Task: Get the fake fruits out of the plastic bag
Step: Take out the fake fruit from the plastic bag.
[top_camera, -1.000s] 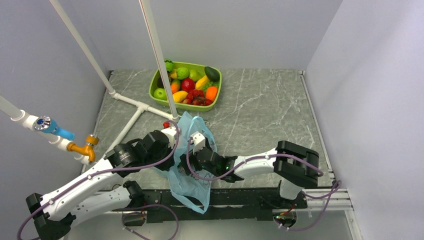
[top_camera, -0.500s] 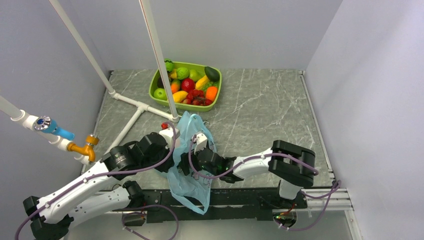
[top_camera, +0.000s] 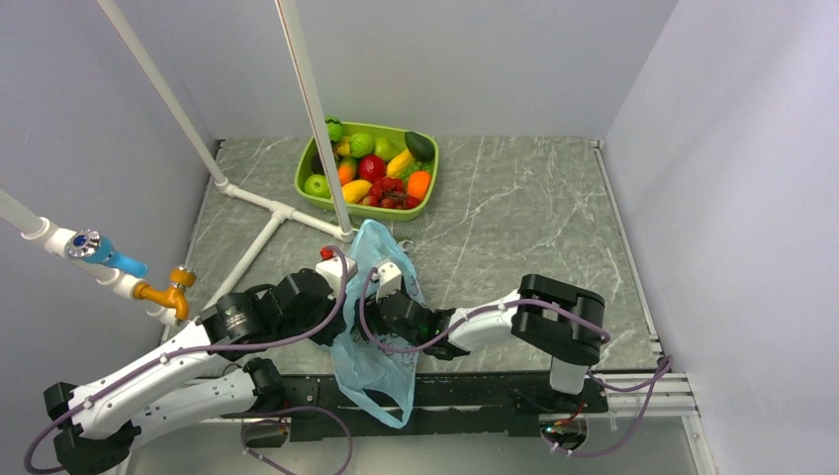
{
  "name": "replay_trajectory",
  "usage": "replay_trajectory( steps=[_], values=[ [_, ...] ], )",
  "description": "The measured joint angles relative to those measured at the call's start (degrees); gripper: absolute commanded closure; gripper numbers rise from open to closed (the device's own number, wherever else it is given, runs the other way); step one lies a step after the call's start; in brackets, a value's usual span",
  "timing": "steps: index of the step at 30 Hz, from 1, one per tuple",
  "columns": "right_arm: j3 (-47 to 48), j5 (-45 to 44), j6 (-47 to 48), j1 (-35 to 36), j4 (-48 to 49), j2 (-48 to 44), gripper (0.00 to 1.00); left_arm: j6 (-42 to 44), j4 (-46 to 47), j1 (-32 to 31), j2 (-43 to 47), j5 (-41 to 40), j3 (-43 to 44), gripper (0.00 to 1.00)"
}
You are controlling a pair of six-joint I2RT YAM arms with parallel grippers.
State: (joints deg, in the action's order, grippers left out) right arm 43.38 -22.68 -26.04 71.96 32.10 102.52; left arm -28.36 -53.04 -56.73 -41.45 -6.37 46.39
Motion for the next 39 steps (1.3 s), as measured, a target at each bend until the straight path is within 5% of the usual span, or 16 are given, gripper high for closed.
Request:
replay_trajectory(
  steps=[5, 18, 25, 30, 39],
  values=[
    [-0.7, 0.0, 1.0, 0.0, 0.0, -0.9, 0.65, -0.3, 0.0, -0.1, 0.0, -1.0, 0.0, 1.0],
    [-12.1, 8.2, 3.1, -0.5, -3.1, -25.8, 1.0, -0.1, 0.2, -0.1, -3.8, -2.8, 0.0, 1.0],
    [-14.3, 9.3, 4.6, -0.8, -11.2, -40.6, 1.0, 3.8, 3.0, 0.9, -9.5, -5.2, 1.6, 1.0],
    [-12.9, 5.9, 7.4, -2.0, -18.0, -50.9, 1.0, 10.0, 5.6, 7.6, -16.2, -4.7, 7.1, 1.0],
    [-7.3, 3.1, 7.4, -19.3, -27.5, -54.5, 1.0, 19.8, 8.6, 18.3, -22.1, -3.8, 13.7, 1.0]
  ],
)
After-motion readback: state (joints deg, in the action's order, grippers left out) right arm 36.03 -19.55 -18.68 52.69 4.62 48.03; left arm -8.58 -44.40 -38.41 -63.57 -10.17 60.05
